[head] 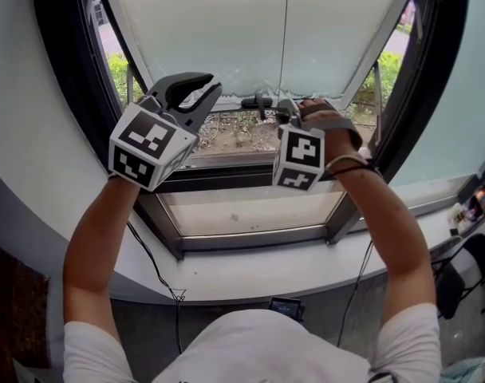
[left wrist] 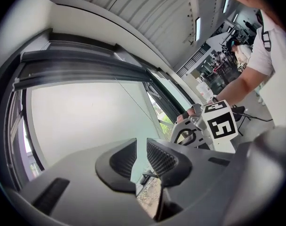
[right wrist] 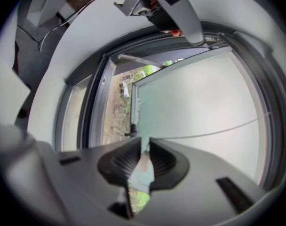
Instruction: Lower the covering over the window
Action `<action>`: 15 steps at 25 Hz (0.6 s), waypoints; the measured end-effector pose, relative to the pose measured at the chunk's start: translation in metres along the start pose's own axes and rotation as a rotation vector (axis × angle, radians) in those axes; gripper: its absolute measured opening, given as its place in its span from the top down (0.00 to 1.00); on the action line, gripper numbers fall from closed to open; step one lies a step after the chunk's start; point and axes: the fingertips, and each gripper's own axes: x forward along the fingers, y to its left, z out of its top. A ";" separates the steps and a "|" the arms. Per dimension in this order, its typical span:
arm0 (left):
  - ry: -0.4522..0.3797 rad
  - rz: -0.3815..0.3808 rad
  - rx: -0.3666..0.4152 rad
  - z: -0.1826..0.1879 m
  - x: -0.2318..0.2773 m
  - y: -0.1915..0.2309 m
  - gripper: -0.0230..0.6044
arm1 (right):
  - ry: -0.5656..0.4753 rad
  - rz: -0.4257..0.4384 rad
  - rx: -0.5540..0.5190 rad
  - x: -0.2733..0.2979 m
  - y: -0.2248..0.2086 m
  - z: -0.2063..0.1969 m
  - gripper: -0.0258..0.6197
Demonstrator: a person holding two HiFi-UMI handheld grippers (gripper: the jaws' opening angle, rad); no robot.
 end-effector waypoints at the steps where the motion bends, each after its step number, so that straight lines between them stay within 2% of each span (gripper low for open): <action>1: 0.004 0.010 0.025 0.003 -0.001 0.003 0.85 | 0.002 0.006 -0.002 0.000 0.003 0.000 0.87; 7: 0.031 0.082 0.203 0.029 -0.003 0.030 0.78 | 0.009 0.043 -0.003 0.004 0.024 0.002 0.87; 15: 0.073 0.199 0.339 0.060 0.002 0.084 0.73 | 0.010 0.061 0.013 0.004 0.037 0.000 0.87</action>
